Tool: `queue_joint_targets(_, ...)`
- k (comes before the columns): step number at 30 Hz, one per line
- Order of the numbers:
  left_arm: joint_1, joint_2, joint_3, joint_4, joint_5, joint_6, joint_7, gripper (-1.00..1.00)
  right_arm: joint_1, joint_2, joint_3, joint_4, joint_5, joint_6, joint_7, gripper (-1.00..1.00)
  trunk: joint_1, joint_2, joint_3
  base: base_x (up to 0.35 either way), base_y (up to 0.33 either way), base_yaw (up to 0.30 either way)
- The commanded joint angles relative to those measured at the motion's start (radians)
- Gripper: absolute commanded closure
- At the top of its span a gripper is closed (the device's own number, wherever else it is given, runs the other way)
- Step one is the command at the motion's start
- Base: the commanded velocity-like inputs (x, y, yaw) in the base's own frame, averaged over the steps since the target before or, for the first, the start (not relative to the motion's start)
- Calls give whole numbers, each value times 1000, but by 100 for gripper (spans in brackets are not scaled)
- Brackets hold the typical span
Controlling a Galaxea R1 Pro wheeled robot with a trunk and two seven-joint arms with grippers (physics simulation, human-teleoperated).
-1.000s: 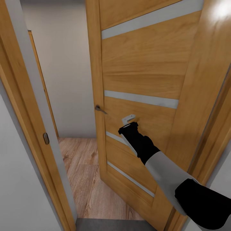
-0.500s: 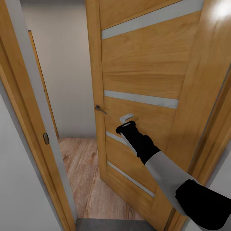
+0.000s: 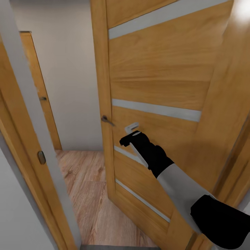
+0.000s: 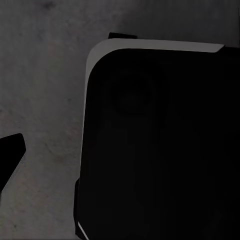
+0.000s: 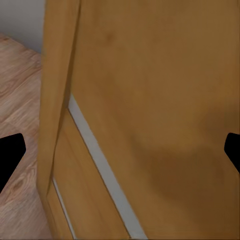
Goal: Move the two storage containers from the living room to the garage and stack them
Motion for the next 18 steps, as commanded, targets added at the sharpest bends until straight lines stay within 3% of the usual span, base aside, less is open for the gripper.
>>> queue_joint_targets(1,0,0,0,0,9,-2,0,-100,-1,0,2,0,-8,4,-10,-100,1,0,-1,315,0,0)
queue_joint_targets(7,0,0,0,0,9,-2,0,-100,-1,0,4,0,-2,6,-25,-100,1,0,-1,290,0,0)
queue_joint_targets(14,0,0,0,0,9,-2,0,-100,-1,0,7,6,-6,7,-119,-100,1,0,-1,41,0,0)
queue_joint_targets(17,0,0,0,0,9,-2,1,-100,-1,0,8,23,-9,13,-221,-100,1,0,-1,4,0,0)
queue_joint_targets(18,0,0,0,0,9,-2,1,-100,-1,0,11,59,-10,16,-303,-100,1,0,-1,0,0,0)
